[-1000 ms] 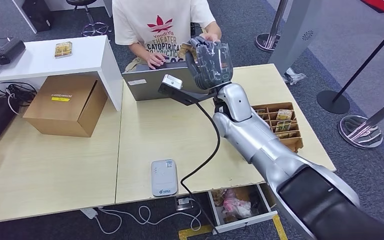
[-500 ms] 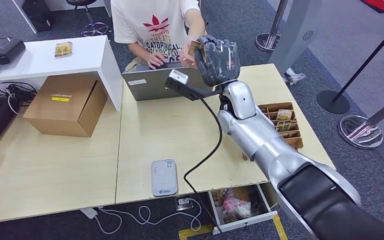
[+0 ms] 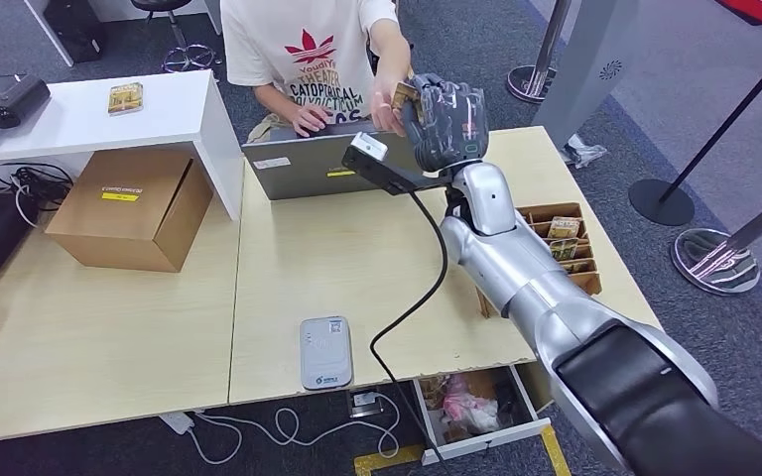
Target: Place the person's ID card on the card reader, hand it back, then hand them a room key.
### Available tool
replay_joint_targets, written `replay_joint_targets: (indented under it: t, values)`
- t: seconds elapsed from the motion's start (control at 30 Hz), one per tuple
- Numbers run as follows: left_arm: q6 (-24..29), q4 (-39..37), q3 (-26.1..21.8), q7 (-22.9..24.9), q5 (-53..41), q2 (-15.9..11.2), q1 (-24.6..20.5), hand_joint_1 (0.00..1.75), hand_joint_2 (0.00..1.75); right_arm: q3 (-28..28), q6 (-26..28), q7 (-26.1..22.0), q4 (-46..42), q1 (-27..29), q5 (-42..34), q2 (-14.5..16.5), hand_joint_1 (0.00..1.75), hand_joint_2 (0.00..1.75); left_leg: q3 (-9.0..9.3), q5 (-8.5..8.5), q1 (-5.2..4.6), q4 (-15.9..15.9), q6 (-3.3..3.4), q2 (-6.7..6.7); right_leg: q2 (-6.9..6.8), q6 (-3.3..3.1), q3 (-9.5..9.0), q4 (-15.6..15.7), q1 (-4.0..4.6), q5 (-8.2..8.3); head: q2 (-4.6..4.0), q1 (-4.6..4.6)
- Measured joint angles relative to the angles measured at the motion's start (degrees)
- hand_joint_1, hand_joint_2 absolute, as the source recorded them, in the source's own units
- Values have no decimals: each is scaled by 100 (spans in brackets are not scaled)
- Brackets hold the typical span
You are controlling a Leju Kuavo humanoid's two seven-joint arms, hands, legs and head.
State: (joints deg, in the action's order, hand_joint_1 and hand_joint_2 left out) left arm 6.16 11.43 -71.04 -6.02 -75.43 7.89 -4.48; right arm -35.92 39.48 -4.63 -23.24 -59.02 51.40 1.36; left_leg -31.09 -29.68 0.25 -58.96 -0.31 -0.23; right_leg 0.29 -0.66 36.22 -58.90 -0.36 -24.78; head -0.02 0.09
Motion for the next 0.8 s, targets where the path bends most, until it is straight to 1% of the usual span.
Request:
replay_joint_targets:
  t: [0.03, 0.07, 0.27, 0.57, 0.63, 0.8]
  values:
    - [0, 0, 0, 1, 0, -1, 0, 0, 0, 9, -3, 1, 13, 0, 6, -1, 3, 175, 0, 0, 0, 0, 0, 0, 0, 0, 0, 0, 0, 0, 0, 0]
    - [0, 0, 0, 2, 0, -2, 0, 0, 0, 19, -7, 4, 25, 1, 13, -1, 0, 175, 0, 0, 0, 0, 0, 0, 0, 0, 0, 0, 0, 0, 0, 0]
    - [-22, 0, 0, 27, 22, -15, 0, 0, 0, 59, -25, -42, 75, 1, 37, -1, 0, 175, -1, 0, 0, 0, 0, 0, 0, 0, 0, 0, 0, 0, 0, -1]
    - [5, 0, 0, 62, 125, -11, 3, 0, 0, 131, -54, -427, -3, 40, -90, -1, 0, 175, -1, 0, 0, 0, 0, 0, 0, 0, 0, 0, 0, 0, 0, -1]
    - [13, 0, 0, 62, 146, -8, 4, 0, 0, 148, -167, -455, -66, 71, -87, -3, 0, 175, -1, 0, 0, 0, 0, 0, 0, 0, 0, 0, 0, 0, 0, -1]
    - [14, 0, -1, 62, 191, 4, 6, 0, 0, 153, -708, -332, -249, 158, -14, -73, 0, 175, -1, 0, 0, 0, 0, 0, 0, 0, 1, 0, 0, 0, 0, -1]
